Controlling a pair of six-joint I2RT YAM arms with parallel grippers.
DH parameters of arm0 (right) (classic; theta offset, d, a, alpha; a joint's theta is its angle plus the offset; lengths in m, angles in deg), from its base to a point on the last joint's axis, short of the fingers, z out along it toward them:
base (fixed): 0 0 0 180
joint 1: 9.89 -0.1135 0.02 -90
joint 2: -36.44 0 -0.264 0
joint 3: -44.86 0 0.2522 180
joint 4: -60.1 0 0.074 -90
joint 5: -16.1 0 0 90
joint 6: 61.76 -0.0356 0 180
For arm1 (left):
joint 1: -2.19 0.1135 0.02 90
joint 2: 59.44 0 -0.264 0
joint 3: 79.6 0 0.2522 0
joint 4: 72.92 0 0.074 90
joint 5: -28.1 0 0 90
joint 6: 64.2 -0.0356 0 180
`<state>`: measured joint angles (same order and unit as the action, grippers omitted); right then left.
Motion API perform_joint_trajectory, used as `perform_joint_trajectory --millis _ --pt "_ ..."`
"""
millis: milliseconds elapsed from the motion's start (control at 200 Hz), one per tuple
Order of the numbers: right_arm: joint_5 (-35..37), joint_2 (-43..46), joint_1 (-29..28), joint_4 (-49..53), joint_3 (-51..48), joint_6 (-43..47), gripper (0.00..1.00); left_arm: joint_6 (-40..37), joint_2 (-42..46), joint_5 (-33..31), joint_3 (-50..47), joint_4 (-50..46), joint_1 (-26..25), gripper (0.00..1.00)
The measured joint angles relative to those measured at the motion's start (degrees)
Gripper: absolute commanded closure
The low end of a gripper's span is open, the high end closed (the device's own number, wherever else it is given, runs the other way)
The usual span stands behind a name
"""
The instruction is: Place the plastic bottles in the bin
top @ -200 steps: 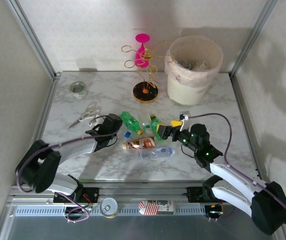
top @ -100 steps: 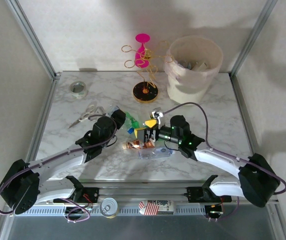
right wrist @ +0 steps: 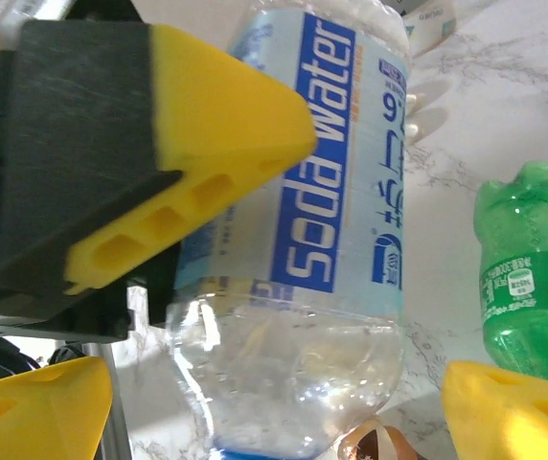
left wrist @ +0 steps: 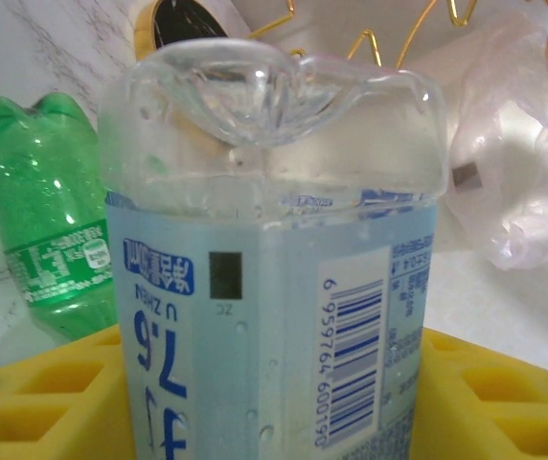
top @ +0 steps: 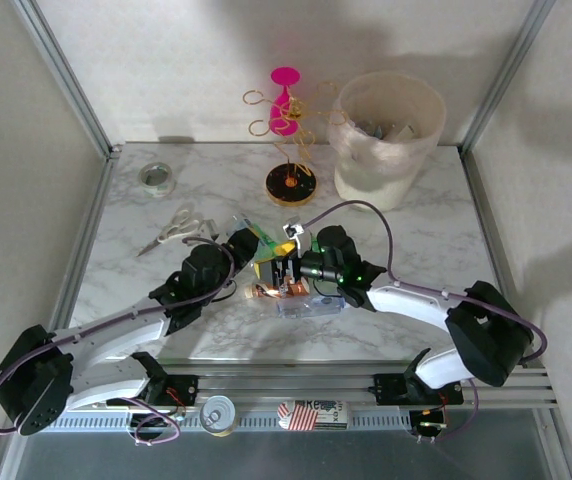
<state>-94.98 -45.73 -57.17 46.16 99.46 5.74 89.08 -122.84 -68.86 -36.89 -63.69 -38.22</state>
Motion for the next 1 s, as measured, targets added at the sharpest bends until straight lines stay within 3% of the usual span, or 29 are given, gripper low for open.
perform_joint_trajectory --millis 210,416,521,581,716,1001 --pt "-0.2 -0.9 0.0 -0.8 0.1 -0.7 0.17 1.0 0.6 1.3 -1.2 3.9 -0.9 0.43" --pt "-0.8 -0.9 -0.1 -2.3 0.1 -1.6 0.4 1.9 0.6 2.1 -2.7 7.1 -1.4 0.42" --pt "-0.8 -0.9 0.0 -2.7 0.1 -1.8 0.47 1.9 0.6 1.9 -2.8 7.7 -1.4 0.4" --pt "-0.9 -0.9 0.0 -2.9 0.0 -2.2 0.49 2.1 0.6 1.8 -2.8 7.7 -1.4 0.34" --pt "-0.7 -0.1 0.0 -3.5 -0.4 -2.4 0.5 2.9 0.6 2.7 -2.8 8.3 -1.9 0.01" --pt "3.2 2.4 0.0 -3.3 -1.3 -2.4 0.51 1.6 0.6 2.7 -1.4 6.3 -2.3 0.0"
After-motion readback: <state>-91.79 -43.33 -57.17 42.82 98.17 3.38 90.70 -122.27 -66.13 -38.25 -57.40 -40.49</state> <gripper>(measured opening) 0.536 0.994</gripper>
